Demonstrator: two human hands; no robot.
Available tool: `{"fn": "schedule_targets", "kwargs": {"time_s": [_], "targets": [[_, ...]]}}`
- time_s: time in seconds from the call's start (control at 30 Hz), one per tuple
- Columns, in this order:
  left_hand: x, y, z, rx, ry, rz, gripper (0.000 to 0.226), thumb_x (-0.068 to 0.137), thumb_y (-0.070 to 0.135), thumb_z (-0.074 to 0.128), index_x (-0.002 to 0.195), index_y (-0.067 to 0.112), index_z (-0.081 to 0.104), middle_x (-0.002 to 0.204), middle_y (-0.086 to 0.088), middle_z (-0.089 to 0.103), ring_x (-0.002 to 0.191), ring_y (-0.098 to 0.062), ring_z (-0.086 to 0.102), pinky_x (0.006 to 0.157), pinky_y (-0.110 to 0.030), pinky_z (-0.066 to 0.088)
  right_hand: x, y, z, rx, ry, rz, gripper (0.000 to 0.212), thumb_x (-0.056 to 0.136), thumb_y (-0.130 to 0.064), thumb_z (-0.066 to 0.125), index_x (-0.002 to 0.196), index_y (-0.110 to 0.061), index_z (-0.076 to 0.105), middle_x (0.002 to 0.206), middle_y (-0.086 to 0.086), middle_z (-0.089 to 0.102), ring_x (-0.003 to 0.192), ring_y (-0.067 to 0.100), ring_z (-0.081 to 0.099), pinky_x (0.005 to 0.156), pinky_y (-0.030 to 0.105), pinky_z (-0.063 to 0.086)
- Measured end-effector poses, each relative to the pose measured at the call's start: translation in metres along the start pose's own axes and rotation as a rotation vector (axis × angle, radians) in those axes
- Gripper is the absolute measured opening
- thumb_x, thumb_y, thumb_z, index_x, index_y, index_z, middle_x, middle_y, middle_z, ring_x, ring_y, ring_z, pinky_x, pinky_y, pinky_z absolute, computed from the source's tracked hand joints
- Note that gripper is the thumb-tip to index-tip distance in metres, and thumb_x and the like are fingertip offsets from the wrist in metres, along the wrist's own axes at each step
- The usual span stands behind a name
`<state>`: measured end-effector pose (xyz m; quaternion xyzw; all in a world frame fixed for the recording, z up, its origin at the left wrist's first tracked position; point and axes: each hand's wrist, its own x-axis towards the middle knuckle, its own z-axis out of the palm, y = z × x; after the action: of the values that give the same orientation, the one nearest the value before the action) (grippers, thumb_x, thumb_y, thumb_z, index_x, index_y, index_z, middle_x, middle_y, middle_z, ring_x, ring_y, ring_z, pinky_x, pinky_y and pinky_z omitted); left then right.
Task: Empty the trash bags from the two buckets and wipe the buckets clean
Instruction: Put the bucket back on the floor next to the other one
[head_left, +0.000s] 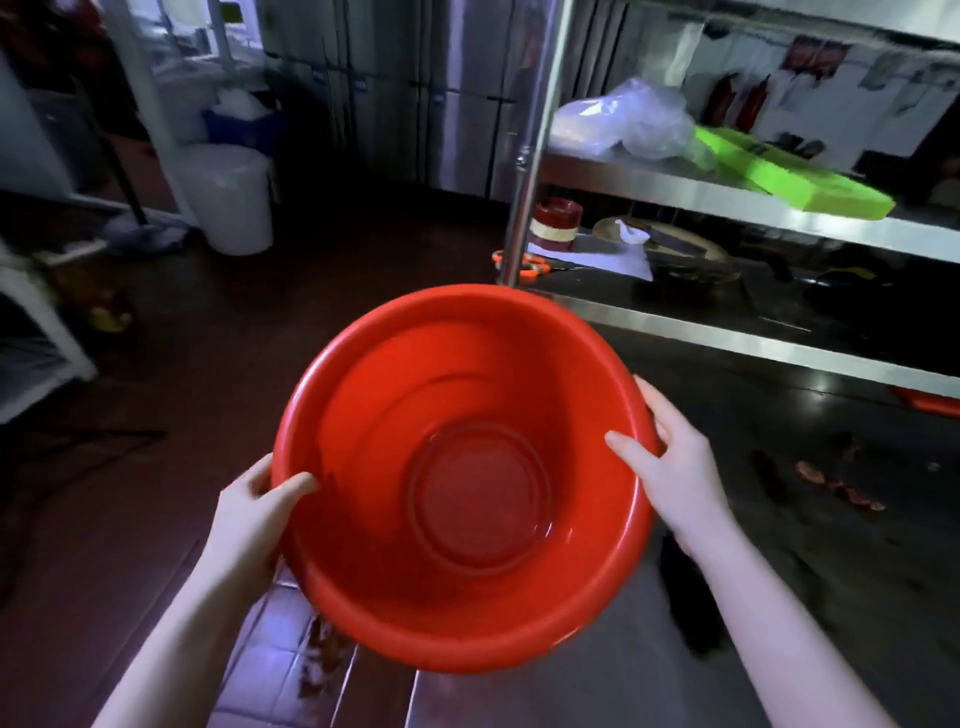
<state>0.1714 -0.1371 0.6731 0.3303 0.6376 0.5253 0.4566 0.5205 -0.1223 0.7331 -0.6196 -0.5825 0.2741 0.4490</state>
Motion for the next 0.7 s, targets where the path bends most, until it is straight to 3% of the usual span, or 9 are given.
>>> {"fn": "schedule_targets", "kwargs": {"time_s": [0.17, 0.33, 0.4, 0.57, 0.7], "targets": [[-0.023, -0.021, -0.069, -0.065, 0.241, -0.022, 0.019, 0.081, -0.004, 0.062, 0.084, 0.013, 0.071, 0.078, -0.016, 0.067, 0.066, -0.026, 0.060, 0.065, -0.034, 0.049, 0.012, -0.010, 0.070, 0.070, -0.214, -0.086, 0.065, 0.087, -0.011, 0.070, 0.143, -0.030, 0.045, 0.135, -0.014, 0.057, 0.123, 0.003, 0.054, 0.108, 0.038, 0.043], [-0.045, -0.050, -0.126, -0.067, 0.429, -0.099, 0.014, 0.078, -0.001, 0.063, 0.077, 0.012, 0.069, 0.069, -0.013, 0.065, 0.058, -0.024, 0.055, 0.055, -0.029, 0.045, 0.003, -0.008, 0.141, 0.086, -0.397, -0.072, 0.069, 0.085, -0.007, 0.071, 0.145, -0.020, 0.041, 0.141, -0.005, 0.052, 0.128, 0.010, 0.051, 0.112, 0.038, 0.039], [-0.045, -0.062, -0.142, -0.080, 0.487, -0.138, 0.012, 0.075, -0.001, 0.063, 0.076, 0.010, 0.068, 0.070, -0.015, 0.063, 0.059, -0.023, 0.054, 0.058, -0.030, 0.044, -0.002, -0.004, 0.165, 0.081, -0.450, -0.042, 0.071, 0.083, -0.006, 0.072, 0.145, -0.020, 0.041, 0.140, -0.003, 0.054, 0.127, 0.012, 0.052, 0.112, 0.040, 0.039], [-0.020, -0.102, -0.176, -0.133, 0.548, -0.252, 0.017, 0.071, -0.004, 0.062, 0.066, 0.011, 0.068, 0.068, -0.016, 0.060, 0.061, -0.023, 0.052, 0.061, -0.032, 0.044, -0.010, 0.009, 0.215, 0.059, -0.526, 0.083, 0.069, 0.085, -0.014, 0.073, 0.146, -0.019, 0.042, 0.139, -0.003, 0.054, 0.126, 0.008, 0.051, 0.111, 0.036, 0.039], [0.019, -0.136, -0.199, -0.131, 0.510, -0.357, 0.013, 0.070, -0.005, 0.062, 0.070, 0.008, 0.065, 0.061, -0.015, 0.056, 0.052, -0.021, 0.050, 0.051, -0.023, 0.044, -0.016, 0.029, 0.263, -0.030, -0.514, 0.230, 0.069, 0.083, -0.023, 0.074, 0.144, -0.025, 0.044, 0.132, 0.000, 0.060, 0.122, 0.013, 0.055, 0.109, 0.041, 0.042]]}}
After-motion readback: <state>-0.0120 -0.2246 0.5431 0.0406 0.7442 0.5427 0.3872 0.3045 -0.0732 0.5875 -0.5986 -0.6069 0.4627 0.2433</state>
